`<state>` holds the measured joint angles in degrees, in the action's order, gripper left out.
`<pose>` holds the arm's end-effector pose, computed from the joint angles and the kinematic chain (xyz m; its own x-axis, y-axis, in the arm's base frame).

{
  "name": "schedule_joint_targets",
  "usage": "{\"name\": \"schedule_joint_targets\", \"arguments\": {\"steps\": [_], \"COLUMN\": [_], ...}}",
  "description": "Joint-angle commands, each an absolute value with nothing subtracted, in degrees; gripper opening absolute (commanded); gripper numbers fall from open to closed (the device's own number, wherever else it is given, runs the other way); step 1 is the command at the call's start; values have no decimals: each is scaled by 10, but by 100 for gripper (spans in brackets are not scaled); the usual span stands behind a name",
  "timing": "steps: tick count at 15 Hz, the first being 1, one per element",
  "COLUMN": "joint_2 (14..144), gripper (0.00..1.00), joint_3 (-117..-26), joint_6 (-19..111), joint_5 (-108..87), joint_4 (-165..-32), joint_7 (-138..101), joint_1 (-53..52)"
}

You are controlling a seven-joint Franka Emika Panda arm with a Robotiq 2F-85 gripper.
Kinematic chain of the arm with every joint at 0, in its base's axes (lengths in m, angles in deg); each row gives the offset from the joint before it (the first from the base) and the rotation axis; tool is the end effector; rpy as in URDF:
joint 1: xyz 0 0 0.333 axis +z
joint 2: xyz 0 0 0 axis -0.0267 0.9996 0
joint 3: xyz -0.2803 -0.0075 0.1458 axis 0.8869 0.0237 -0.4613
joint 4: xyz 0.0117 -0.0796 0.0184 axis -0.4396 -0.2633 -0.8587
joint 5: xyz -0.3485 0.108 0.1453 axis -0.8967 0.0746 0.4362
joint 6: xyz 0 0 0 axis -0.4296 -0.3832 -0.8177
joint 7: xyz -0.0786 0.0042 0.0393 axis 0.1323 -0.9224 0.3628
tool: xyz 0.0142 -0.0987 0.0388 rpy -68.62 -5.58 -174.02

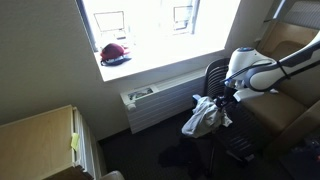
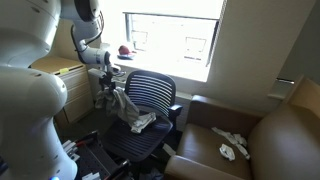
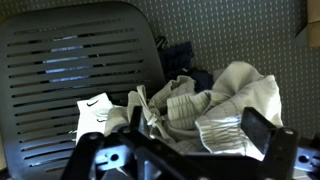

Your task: Remove the clothing from the armrest of the chair and place it on the sofa

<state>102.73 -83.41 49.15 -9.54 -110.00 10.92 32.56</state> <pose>0.4729 0.4214 0.1442 0.9803 0.1486 -0.1304 0.1508 -0.9885 0.0067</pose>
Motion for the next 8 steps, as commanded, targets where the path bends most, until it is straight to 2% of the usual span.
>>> {"name": "schedule_joint_targets", "arguments": {"steps": [1, 8], "joint_2": [1032, 1039], "gripper": [72, 24], "joint_3": [-841, -846], "joint_6": [494, 491], "joint_5": [-80, -82], "joint_4": [-1095, -1086], "joint_7": [97, 82], "joint_1": [319, 323]}}
